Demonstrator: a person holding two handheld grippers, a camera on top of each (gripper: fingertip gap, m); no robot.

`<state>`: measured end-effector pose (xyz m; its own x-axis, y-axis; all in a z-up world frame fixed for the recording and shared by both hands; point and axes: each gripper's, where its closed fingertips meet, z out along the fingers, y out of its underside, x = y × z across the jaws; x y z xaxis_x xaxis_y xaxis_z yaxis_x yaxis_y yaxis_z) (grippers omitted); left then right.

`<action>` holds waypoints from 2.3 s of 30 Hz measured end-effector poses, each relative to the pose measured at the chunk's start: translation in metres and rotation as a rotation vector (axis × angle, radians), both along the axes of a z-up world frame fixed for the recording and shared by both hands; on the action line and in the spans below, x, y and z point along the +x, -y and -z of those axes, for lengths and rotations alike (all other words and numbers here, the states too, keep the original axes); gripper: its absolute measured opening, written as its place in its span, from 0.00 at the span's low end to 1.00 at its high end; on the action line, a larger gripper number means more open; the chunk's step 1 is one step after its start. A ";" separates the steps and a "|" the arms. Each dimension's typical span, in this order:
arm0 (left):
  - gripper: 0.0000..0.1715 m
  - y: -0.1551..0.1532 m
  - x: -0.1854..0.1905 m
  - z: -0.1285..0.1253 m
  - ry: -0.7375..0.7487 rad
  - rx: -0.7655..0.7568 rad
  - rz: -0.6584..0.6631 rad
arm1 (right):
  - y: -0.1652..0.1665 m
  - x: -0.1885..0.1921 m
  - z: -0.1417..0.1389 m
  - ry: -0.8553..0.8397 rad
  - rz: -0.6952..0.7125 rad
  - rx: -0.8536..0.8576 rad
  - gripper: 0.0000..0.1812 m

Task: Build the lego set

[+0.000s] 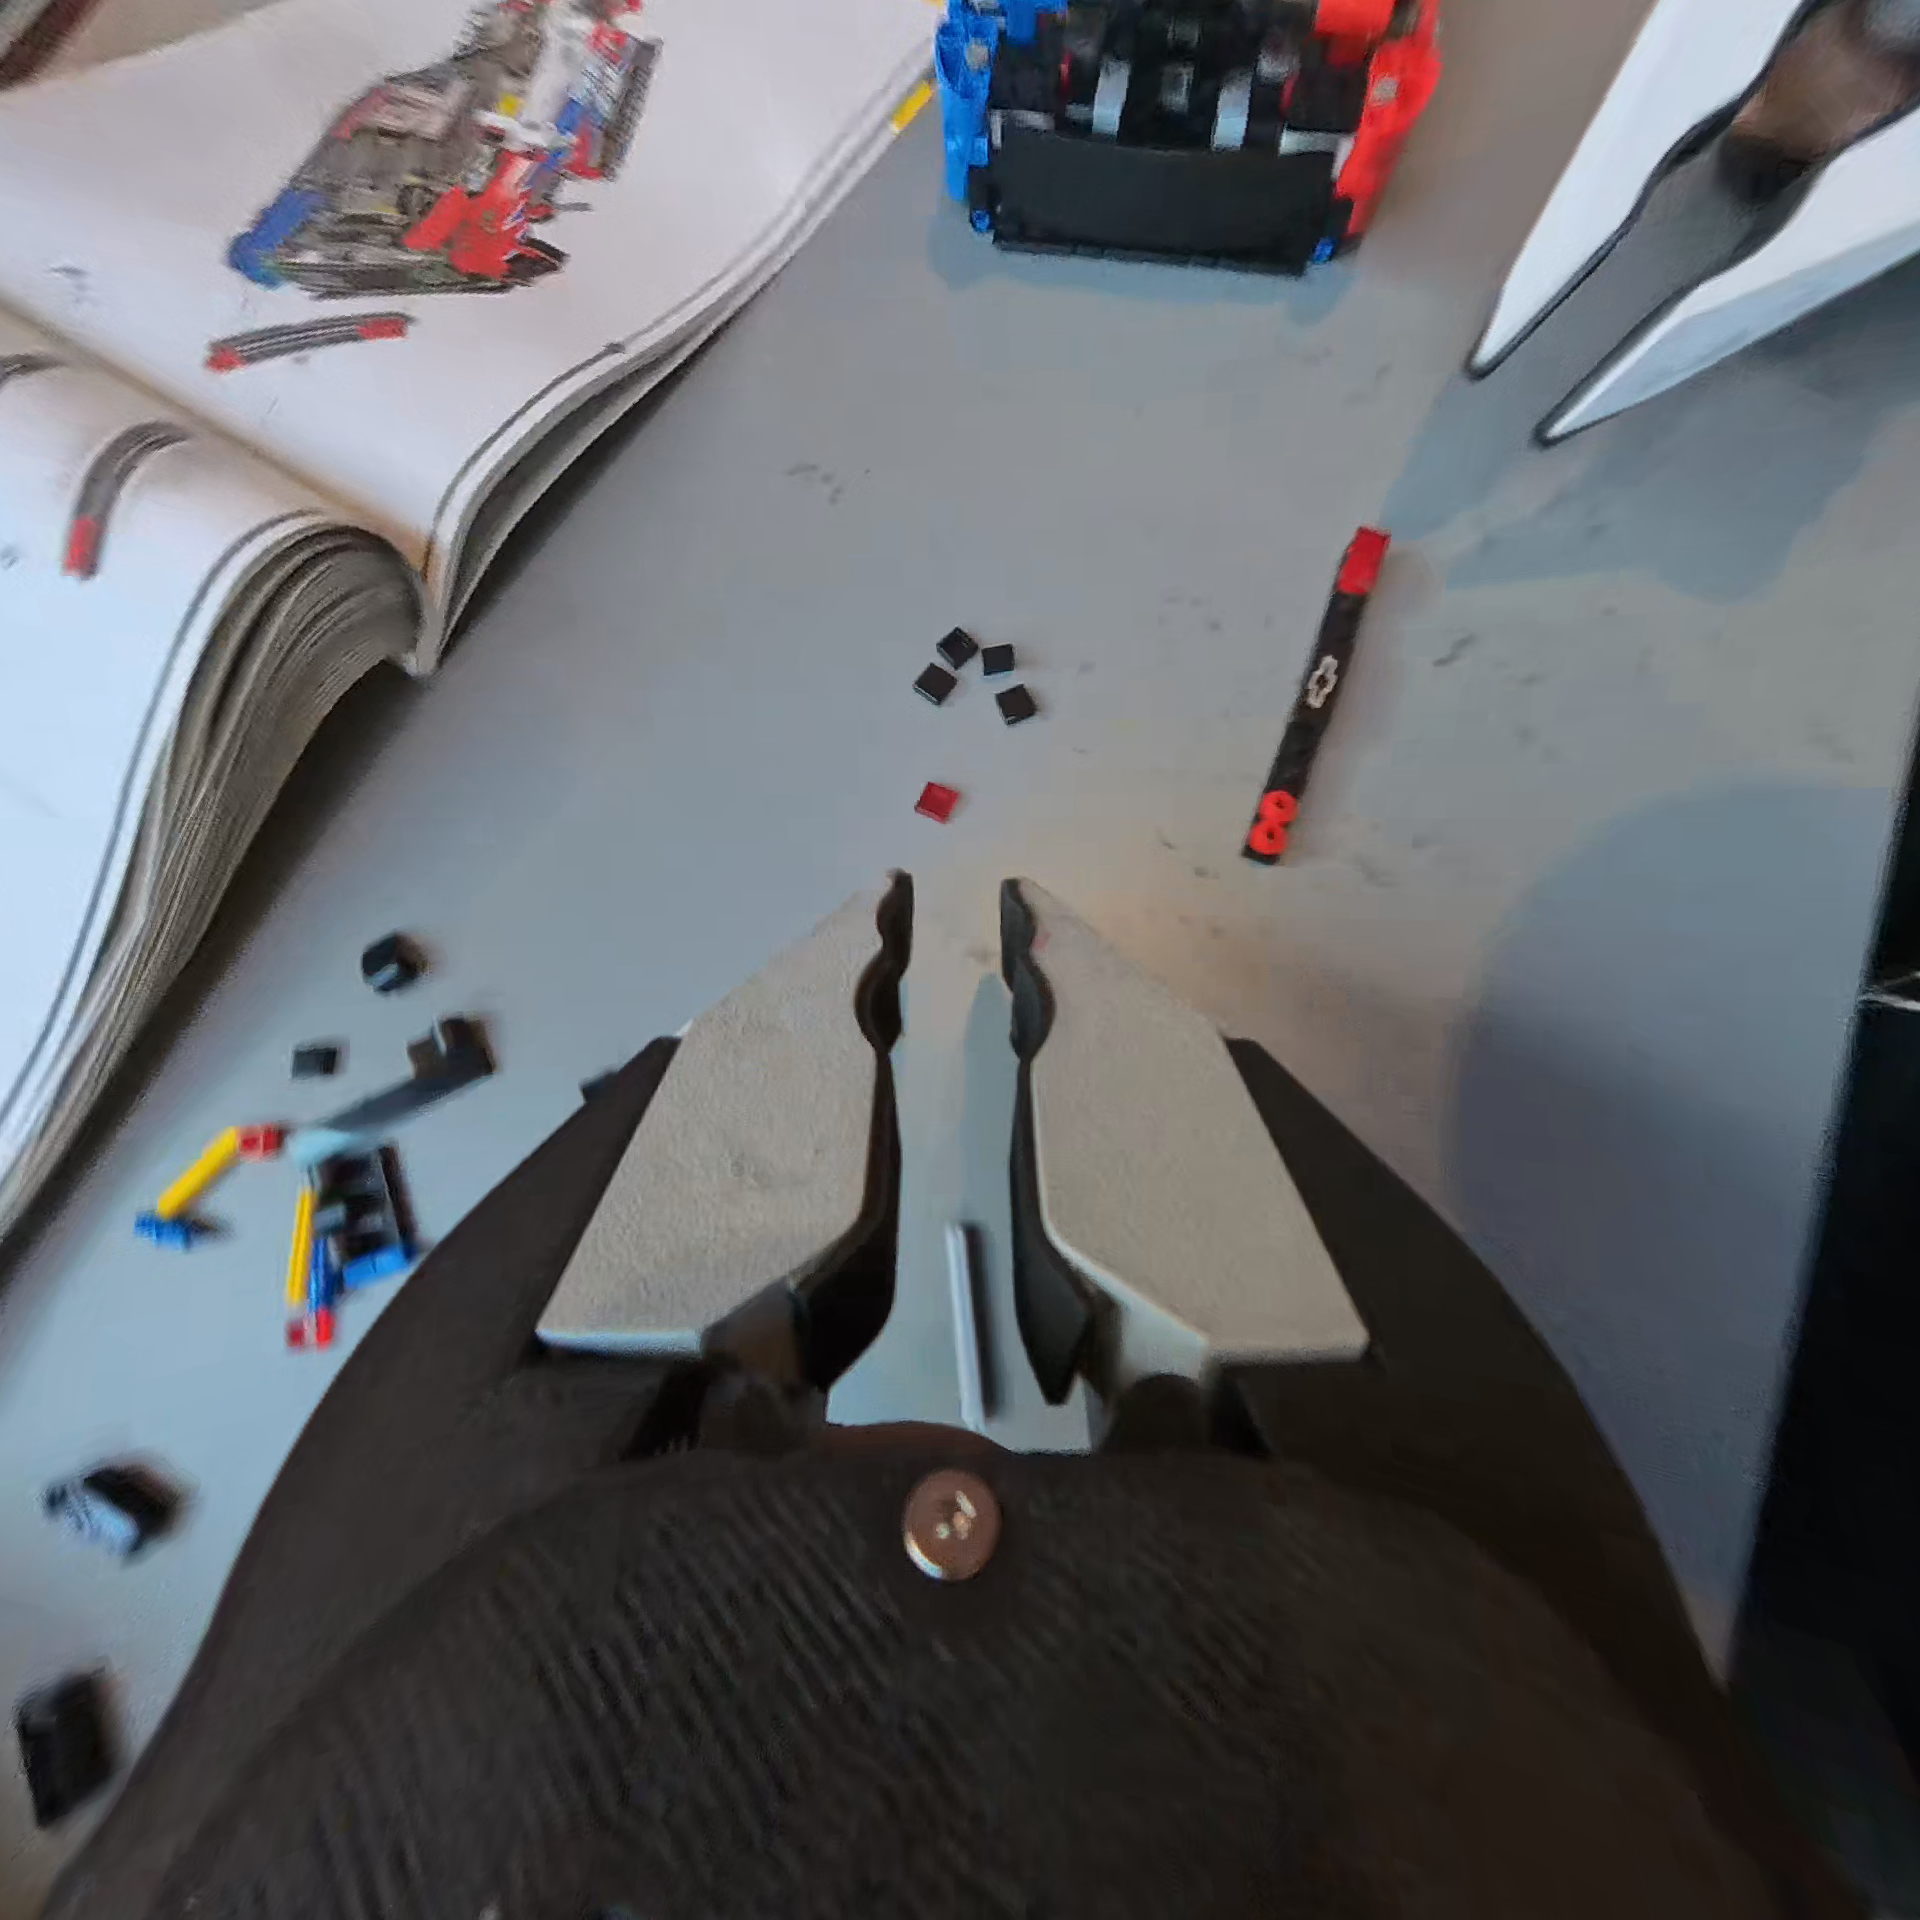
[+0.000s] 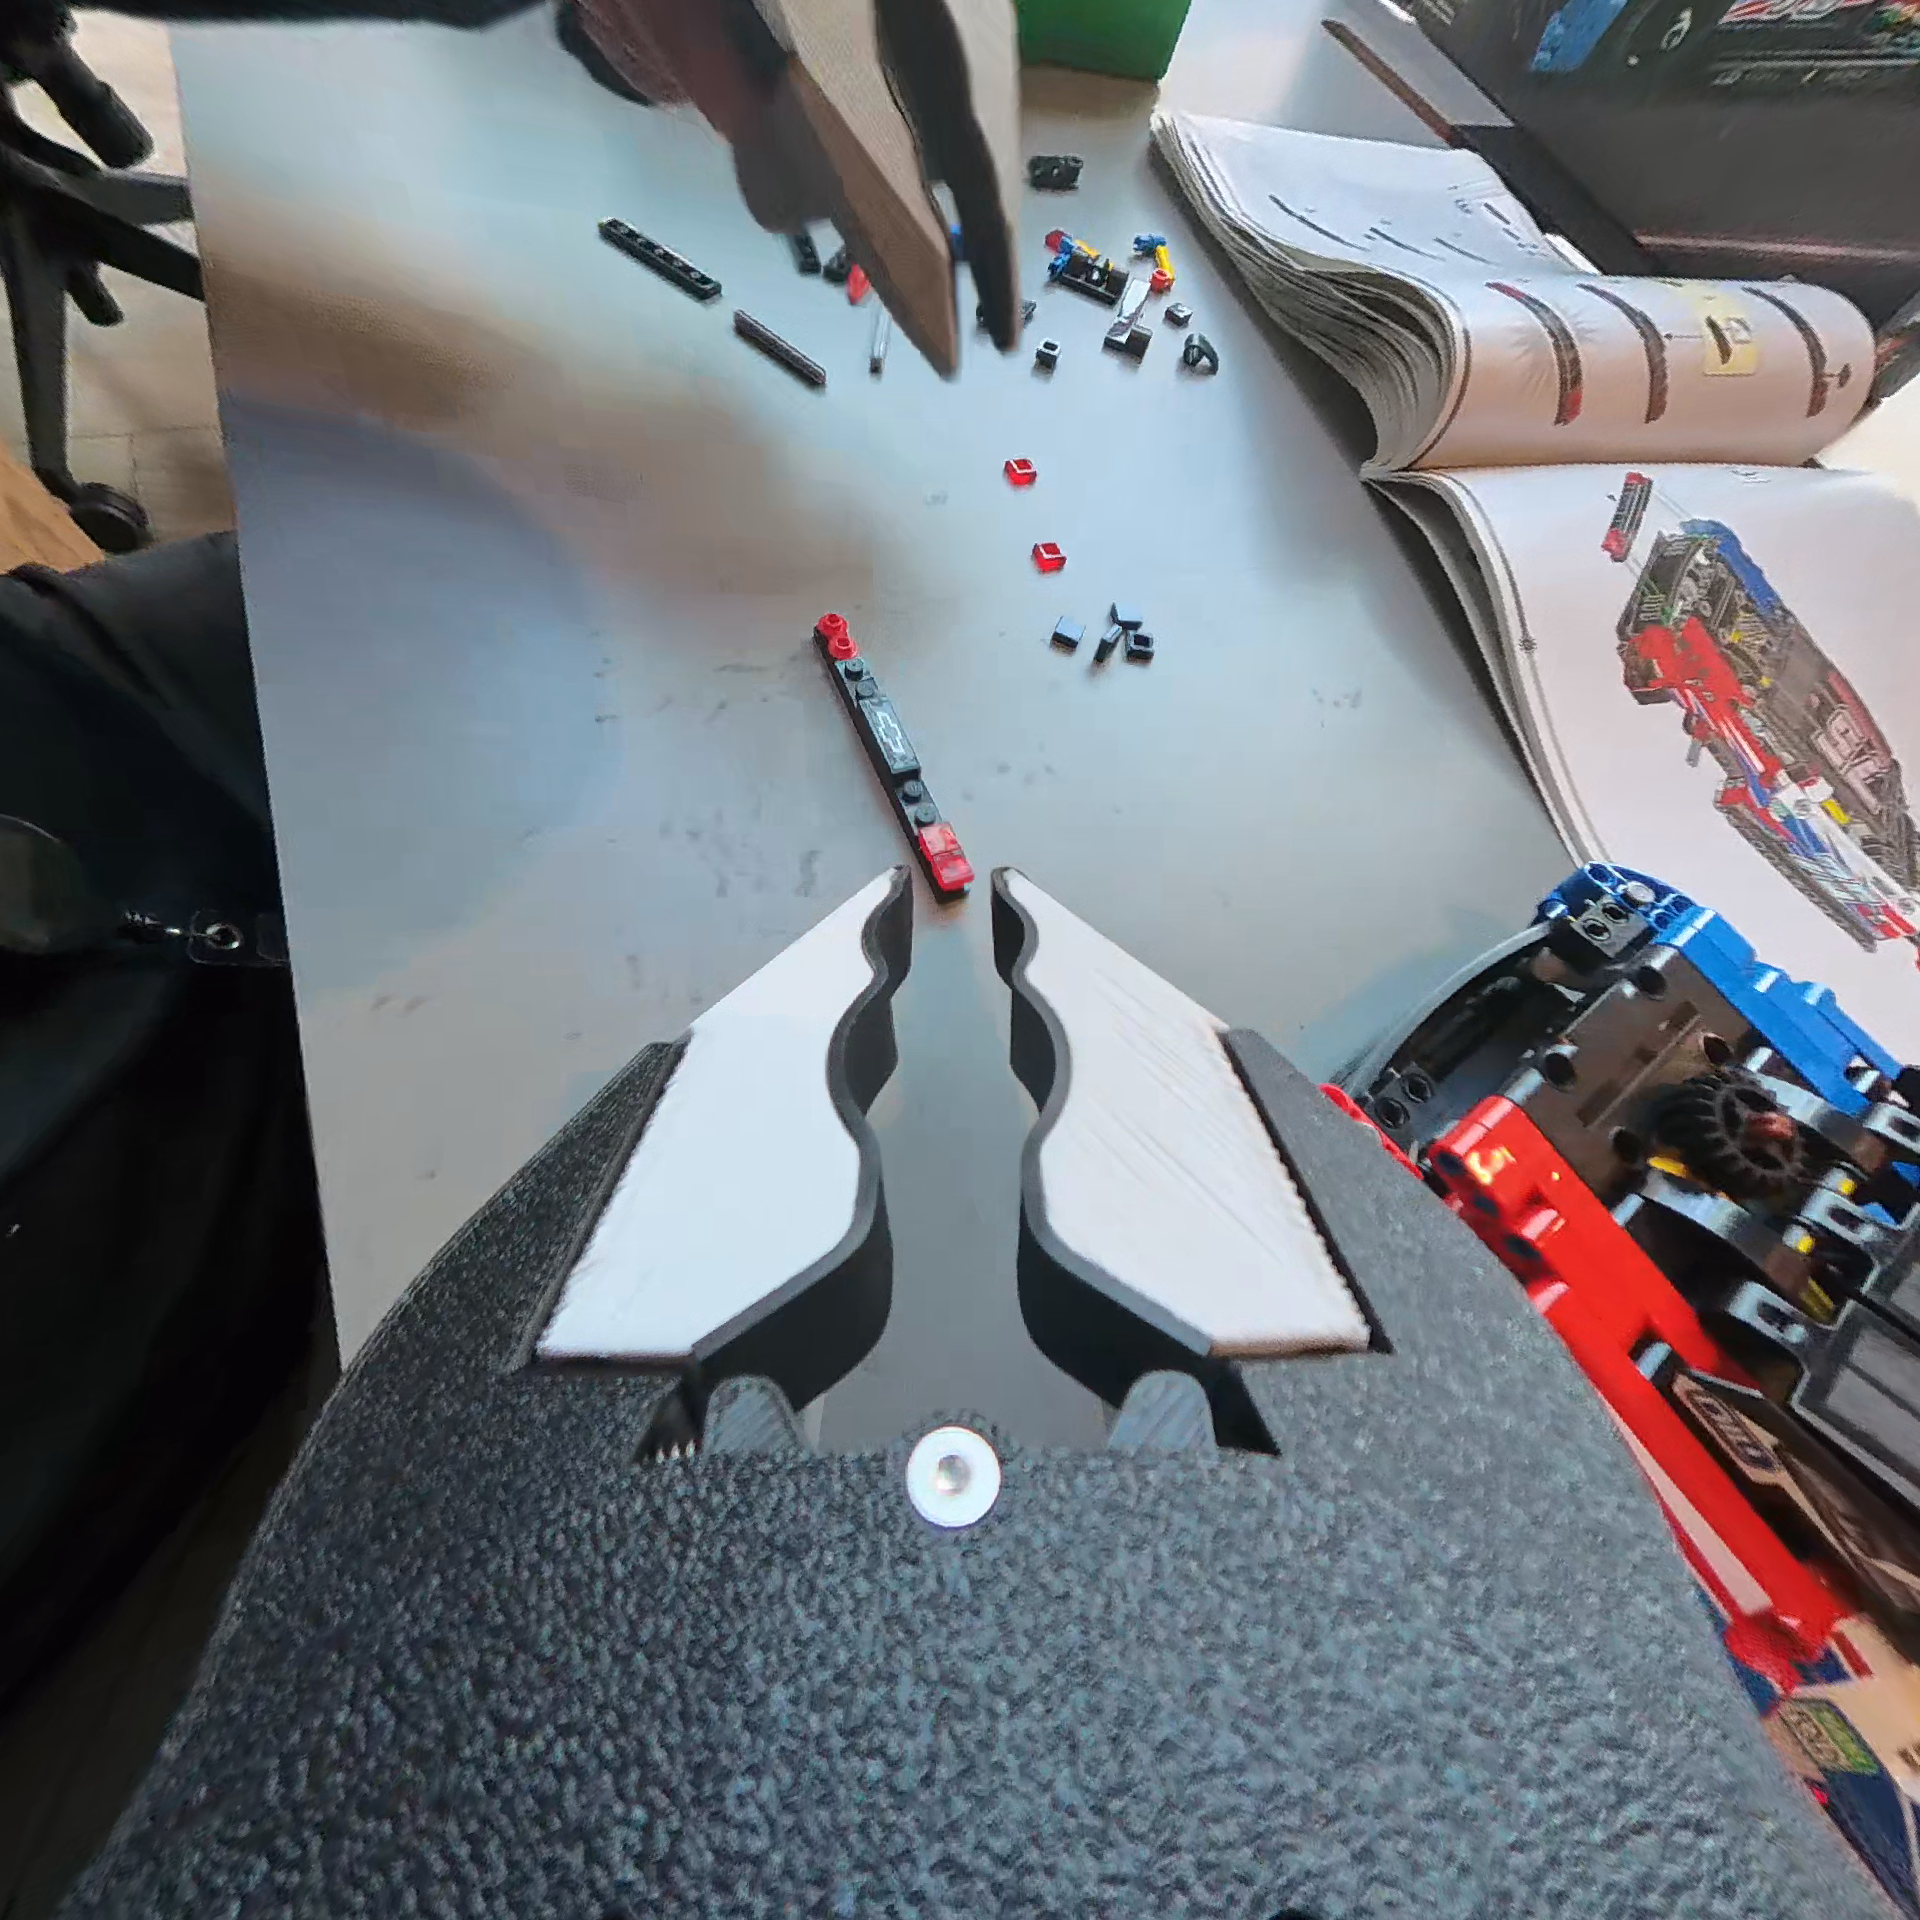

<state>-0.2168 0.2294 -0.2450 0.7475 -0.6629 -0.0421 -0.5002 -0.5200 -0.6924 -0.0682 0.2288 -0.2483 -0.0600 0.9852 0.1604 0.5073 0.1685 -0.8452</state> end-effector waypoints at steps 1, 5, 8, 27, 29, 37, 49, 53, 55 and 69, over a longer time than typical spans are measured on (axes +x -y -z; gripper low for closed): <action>0.09 -0.007 0.003 0.007 -0.028 -0.023 0.039 | 0.000 -0.001 -0.001 -0.006 0.002 0.002 0.08; 0.08 -0.024 0.010 0.024 -0.099 -0.069 0.142 | -0.001 0.001 0.000 -0.004 0.006 -0.006 0.08; 0.07 -0.026 0.012 0.030 -0.121 -0.088 0.192 | -0.002 0.002 0.003 0.011 0.002 -0.016 0.08; 0.04 -0.027 0.016 0.039 -0.106 -0.126 0.242 | -0.010 0.002 0.005 0.018 0.011 -0.060 0.07; 0.04 -0.027 0.017 0.040 -0.107 -0.120 0.237 | -0.011 0.002 0.005 0.017 0.013 -0.058 0.07; 0.02 -0.020 0.034 0.024 -0.162 0.107 0.211 | -0.007 -0.010 0.001 0.005 0.039 -0.190 0.06; 0.02 0.002 0.072 -0.022 -0.138 0.469 0.268 | 0.004 -0.044 -0.029 -0.107 -0.010 -0.502 0.06; 0.02 0.008 0.086 -0.029 -0.204 0.580 0.314 | 0.011 -0.058 -0.040 -0.144 -0.066 -0.632 0.06; 0.00 0.011 0.090 -0.029 -0.213 0.589 0.326 | 0.011 -0.061 -0.038 -0.137 -0.069 -0.667 0.06; 0.00 0.003 0.051 0.019 -0.171 0.329 0.151 | -0.052 0.018 -0.044 -0.042 0.256 -0.305 0.03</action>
